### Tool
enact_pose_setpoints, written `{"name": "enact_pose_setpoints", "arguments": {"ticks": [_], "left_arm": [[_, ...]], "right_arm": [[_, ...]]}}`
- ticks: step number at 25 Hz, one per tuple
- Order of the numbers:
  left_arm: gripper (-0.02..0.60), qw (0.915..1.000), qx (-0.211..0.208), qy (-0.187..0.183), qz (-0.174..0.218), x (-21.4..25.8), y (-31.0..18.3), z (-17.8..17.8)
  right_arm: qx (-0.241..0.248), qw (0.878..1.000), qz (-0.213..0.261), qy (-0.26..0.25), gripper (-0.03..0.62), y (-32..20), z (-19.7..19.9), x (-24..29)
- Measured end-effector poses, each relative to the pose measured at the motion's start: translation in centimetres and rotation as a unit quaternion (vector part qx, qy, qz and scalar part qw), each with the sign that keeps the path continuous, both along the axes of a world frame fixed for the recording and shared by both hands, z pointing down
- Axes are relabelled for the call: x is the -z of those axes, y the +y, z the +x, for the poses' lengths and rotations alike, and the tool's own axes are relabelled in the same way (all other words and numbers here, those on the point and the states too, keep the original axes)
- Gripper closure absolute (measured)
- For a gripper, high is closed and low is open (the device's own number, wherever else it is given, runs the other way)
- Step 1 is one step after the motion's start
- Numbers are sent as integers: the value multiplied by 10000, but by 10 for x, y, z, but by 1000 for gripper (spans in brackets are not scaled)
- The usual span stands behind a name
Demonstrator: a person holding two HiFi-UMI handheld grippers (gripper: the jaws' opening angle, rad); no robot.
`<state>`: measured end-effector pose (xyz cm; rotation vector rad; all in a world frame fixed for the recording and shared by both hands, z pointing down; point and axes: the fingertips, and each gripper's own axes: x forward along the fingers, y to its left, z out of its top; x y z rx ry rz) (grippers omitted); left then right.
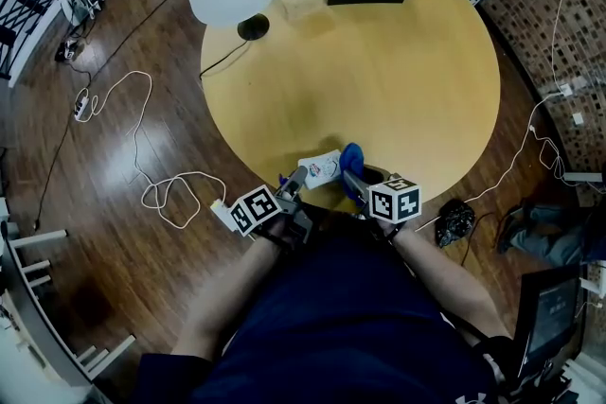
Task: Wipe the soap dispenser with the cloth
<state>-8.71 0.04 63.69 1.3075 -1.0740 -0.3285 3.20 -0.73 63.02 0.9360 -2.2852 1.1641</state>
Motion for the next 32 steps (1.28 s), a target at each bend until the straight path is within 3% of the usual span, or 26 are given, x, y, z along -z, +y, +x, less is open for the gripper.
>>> {"name": "enact_pose_setpoints", "arguments": {"ticks": [5, 8, 12, 19, 23, 25, 27, 32], "left_arm": [[405, 10000, 53, 6, -28, 1, 0, 0], [405, 9998, 126, 78, -102, -3, 2, -1], [403, 9997, 153, 160, -129, -5, 4, -1], [403, 9998, 71, 174, -97, -3, 0, -3], [403, 9981, -507, -307, 186, 7, -5, 2], [405, 9891, -1124, -815, 492, 18, -9, 9], [405, 9699, -1820, -1415, 786, 30, -13, 16], [405, 9004, -3280, -2512, 1364, 54, -16, 42]], "right_arm": [[1527, 9855, 676, -299, 497, 32, -77, 33], [1764, 9819, 661, -216, 499, 43, -88, 20], [1458, 9877, 525, -191, 500, 38, -66, 7], [463, 9986, 96, 224, 500, 24, 0, -27], [-319, 9992, -198, 167, 500, 2, 29, -27], [-542, 9981, -297, -19, 499, -11, 34, -17], [-568, 9971, -367, -355, 499, -24, 27, 0], [22, 9920, -487, -1165, 499, -37, -23, 44]]}}
